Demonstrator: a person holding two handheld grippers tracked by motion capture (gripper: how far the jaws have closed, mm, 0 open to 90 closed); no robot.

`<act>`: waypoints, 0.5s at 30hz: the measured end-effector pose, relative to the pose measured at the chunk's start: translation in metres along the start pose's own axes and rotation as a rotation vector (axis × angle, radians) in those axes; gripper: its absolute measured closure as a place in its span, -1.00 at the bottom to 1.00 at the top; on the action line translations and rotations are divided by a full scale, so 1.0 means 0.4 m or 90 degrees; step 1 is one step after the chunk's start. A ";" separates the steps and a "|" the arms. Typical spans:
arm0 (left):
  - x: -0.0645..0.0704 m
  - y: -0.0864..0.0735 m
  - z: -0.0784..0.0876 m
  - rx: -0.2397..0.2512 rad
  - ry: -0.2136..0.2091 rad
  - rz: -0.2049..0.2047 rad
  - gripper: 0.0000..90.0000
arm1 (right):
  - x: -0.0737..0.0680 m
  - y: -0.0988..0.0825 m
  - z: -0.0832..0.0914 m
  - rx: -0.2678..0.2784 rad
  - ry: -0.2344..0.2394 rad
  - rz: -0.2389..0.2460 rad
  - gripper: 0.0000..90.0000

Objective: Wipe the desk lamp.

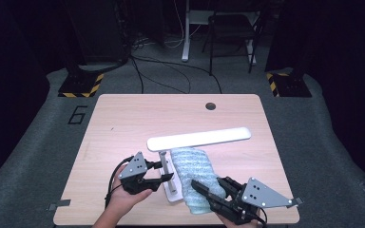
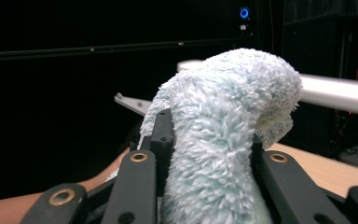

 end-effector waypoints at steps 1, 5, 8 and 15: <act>-0.001 0.000 0.000 0.001 0.001 0.000 0.17 | -0.004 0.011 -0.001 0.002 0.002 0.004 0.52; -0.001 0.000 0.000 0.001 0.001 0.000 0.18 | 0.001 0.049 -0.016 0.003 0.005 0.014 0.52; -0.001 0.000 0.000 0.002 0.003 0.001 0.18 | 0.012 0.080 -0.028 0.013 0.007 0.012 0.52; -0.002 -0.002 0.003 -0.010 -0.002 -0.008 0.18 | 0.054 0.144 -0.073 0.009 -0.002 0.017 0.52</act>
Point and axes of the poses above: each handheld gripper's, and its own axes: z roughly backward along the jaws, y roughly out of its top, x roughly to its right, the point moved 8 cm from there along -z, roughly forward along the jaws, and after that the axes turned 8 degrees about z, right-handed, at the moved point
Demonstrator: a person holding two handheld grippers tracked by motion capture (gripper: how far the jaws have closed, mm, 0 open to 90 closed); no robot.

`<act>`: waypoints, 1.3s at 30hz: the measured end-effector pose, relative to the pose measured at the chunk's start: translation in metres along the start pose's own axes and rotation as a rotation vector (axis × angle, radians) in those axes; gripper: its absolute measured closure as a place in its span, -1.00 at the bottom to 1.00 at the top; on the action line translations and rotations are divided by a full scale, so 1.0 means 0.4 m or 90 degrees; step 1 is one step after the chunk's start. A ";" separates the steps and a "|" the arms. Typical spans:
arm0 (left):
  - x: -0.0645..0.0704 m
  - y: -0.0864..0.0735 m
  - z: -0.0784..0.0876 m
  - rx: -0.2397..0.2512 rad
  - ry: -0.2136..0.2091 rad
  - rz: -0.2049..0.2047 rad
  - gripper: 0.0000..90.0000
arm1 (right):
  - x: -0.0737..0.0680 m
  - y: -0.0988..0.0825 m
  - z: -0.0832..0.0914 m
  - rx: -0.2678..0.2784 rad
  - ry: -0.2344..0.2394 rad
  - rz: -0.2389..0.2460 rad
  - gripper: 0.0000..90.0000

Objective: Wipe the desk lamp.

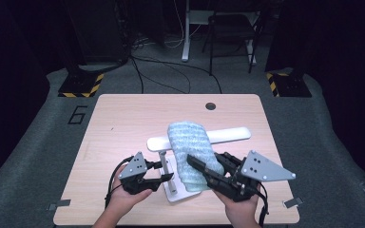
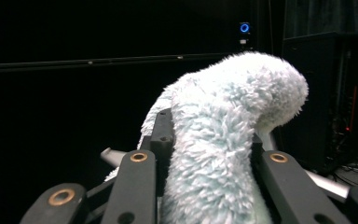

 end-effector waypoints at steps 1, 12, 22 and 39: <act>0.000 0.001 -0.001 0.002 0.000 0.002 0.18 | 0.008 0.003 -0.006 -0.005 -0.007 0.001 0.52; -0.001 0.001 -0.002 0.007 0.003 0.002 0.18 | 0.039 -0.011 -0.098 -0.067 -0.028 0.022 0.46; -0.001 0.001 -0.002 0.006 0.002 0.001 0.17 | 0.068 -0.003 -0.104 -0.103 -0.129 0.075 -0.08; 0.003 0.003 -0.003 0.011 0.003 0.014 0.18 | -0.031 0.009 -0.213 -0.107 -0.037 0.127 0.59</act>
Point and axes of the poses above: each handheld gripper's, and its own axes: z roughly backward along the jaws, y roughly out of its top, x roughly to its right, the point moved 8 cm from there along -z, roughly forward along the jaws, and after that the axes turned 8 degrees about z, right-handed, at the moved point
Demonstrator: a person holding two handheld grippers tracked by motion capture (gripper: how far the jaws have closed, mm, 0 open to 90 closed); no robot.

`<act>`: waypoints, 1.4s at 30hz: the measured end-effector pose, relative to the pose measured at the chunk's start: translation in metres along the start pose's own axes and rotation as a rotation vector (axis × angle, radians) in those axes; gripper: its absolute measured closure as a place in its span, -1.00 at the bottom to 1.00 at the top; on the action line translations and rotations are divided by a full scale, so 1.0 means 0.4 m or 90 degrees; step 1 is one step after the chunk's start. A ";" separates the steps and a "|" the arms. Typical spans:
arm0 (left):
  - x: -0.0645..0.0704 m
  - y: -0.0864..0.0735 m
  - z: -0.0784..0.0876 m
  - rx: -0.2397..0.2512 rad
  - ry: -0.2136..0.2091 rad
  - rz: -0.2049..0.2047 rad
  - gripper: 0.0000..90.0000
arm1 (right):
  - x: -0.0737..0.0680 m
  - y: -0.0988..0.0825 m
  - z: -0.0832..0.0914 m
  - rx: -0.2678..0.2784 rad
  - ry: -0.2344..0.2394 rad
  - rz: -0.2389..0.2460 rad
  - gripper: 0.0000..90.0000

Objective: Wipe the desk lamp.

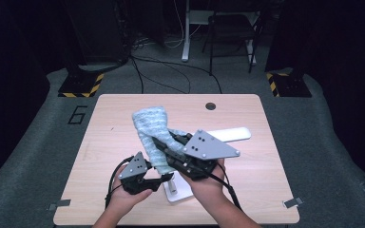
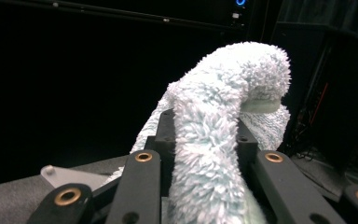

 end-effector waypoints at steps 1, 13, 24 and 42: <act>0.000 0.000 0.000 0.000 0.000 0.001 0.18 | -0.006 0.003 -0.007 -0.002 -0.002 0.011 0.60; -0.002 -0.001 -0.001 -0.005 0.001 -0.012 0.18 | 0.050 -0.025 0.010 -0.047 -0.004 0.005 0.66; 0.000 -0.003 -0.001 -0.005 0.001 -0.010 0.18 | 0.149 -0.090 0.096 -0.048 -0.047 -0.054 0.66; 0.000 -0.002 -0.003 -0.004 -0.001 -0.011 0.18 | 0.300 -0.199 0.252 -0.070 -0.154 -0.137 0.66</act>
Point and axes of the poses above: each handheld gripper's, and its own axes: z roughly backward along the jaws, y roughly out of its top, x roughly to its right, the point moved 8 cm from there along -z, roughly forward along the jaws, and after that the axes turned 8 degrees about z, right-handed, at the moved point
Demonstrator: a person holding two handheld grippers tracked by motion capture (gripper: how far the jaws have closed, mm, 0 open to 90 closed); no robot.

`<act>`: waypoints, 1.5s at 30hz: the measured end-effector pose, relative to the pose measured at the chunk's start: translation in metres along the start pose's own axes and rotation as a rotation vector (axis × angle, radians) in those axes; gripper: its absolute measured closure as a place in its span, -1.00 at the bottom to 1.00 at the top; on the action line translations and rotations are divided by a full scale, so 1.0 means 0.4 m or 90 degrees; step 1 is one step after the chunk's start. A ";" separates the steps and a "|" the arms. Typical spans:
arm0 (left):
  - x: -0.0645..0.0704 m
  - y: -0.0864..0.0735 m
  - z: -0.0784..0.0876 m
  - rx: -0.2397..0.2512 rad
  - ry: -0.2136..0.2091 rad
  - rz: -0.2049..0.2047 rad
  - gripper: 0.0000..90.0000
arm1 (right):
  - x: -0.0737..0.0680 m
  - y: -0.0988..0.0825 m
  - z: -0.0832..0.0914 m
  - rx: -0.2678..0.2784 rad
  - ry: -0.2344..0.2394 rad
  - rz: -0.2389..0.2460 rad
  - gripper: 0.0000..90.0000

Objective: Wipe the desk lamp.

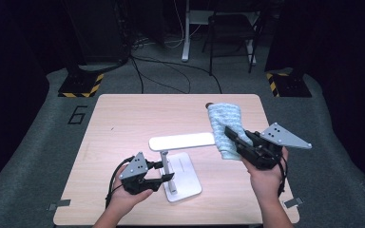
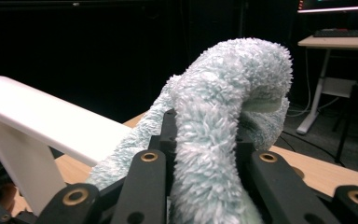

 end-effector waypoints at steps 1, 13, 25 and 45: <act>-0.001 0.000 0.000 0.000 0.000 -0.002 0.18 | 0.007 -0.004 0.005 -0.003 -0.004 -0.008 0.66; -0.001 0.000 0.000 -0.001 0.000 0.002 0.18 | 0.084 -0.029 0.027 -0.015 -0.052 -0.027 0.67; -0.001 -0.001 0.001 -0.002 0.001 0.002 0.18 | 0.127 -0.041 0.045 -0.032 -0.083 -0.029 0.67; -0.002 -0.002 0.004 -0.006 -0.004 0.005 0.17 | -0.109 0.033 -0.036 0.031 0.046 0.034 0.68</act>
Point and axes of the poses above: each handheld gripper's, and its own axes: z roughly backward along the jaws, y roughly out of its top, x roughly to its right, the point moved 8 cm from there along -z, roughly forward along the jaws, and after that the axes turned 8 degrees about z, right-handed, at the moved point
